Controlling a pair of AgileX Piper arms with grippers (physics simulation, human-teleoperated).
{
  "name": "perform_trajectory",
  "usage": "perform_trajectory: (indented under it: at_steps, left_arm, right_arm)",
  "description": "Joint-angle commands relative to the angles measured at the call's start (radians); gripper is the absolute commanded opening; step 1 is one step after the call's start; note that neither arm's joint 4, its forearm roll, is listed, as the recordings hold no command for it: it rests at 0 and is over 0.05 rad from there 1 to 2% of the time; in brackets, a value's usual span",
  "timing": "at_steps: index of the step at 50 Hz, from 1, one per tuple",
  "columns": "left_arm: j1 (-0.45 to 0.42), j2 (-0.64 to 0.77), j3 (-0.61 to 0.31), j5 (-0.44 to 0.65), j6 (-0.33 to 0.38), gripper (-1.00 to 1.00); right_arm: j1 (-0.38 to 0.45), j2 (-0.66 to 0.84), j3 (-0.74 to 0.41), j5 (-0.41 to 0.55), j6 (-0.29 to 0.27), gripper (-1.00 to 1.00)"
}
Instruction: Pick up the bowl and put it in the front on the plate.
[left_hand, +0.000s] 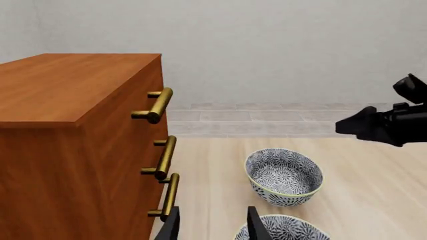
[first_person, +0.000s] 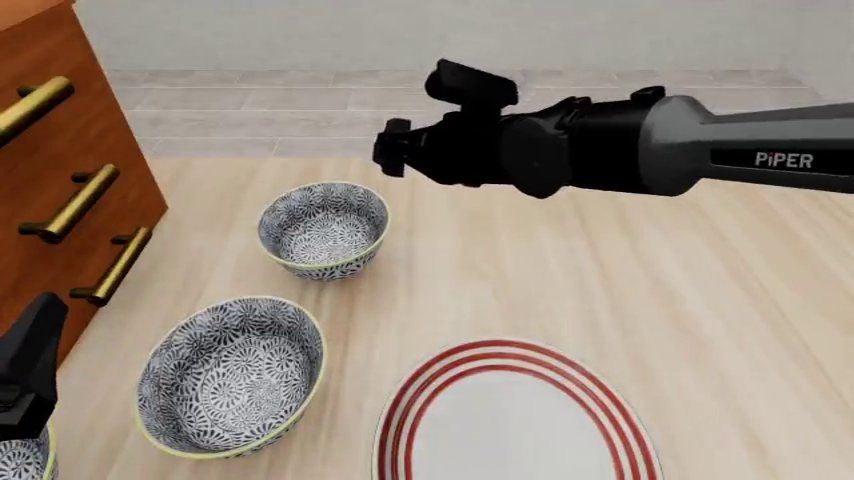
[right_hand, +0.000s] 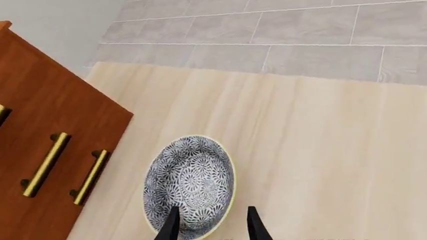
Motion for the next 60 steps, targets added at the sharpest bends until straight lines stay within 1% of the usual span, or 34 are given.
perform_trajectory:
  at_steps: [1, 7, 8, 26, 40, 60]
  left_arm:
    - [0.000, 0.000, 0.000, 0.000, 0.000, 1.00]
    - [0.000, 0.000, 0.000, 0.000, 0.000, 1.00]
    - [0.000, 0.000, 0.000, 0.000, 0.000, 1.00]
    - [0.000, 0.000, 0.000, 0.000, 0.000, 1.00]
    - [0.000, 0.000, 0.000, 0.000, 0.000, 1.00]
    - [0.000, 0.000, 0.000, 0.000, 0.000, 1.00]
  right_arm:
    - [-0.001, 0.054, -0.027, 0.010, 0.055, 1.00]
    - [-0.005, 0.075, -0.037, 0.015, 0.058, 1.00]
    - [-0.009, 0.078, -0.040, 0.015, 0.049, 1.00]
    - [-0.018, 0.158, -0.094, 0.020, 0.057, 1.00]
    - [0.011, 0.216, -0.130, 0.014, 0.076, 1.00]
    - [0.034, 0.297, -0.197, 0.024, 0.079, 1.00]
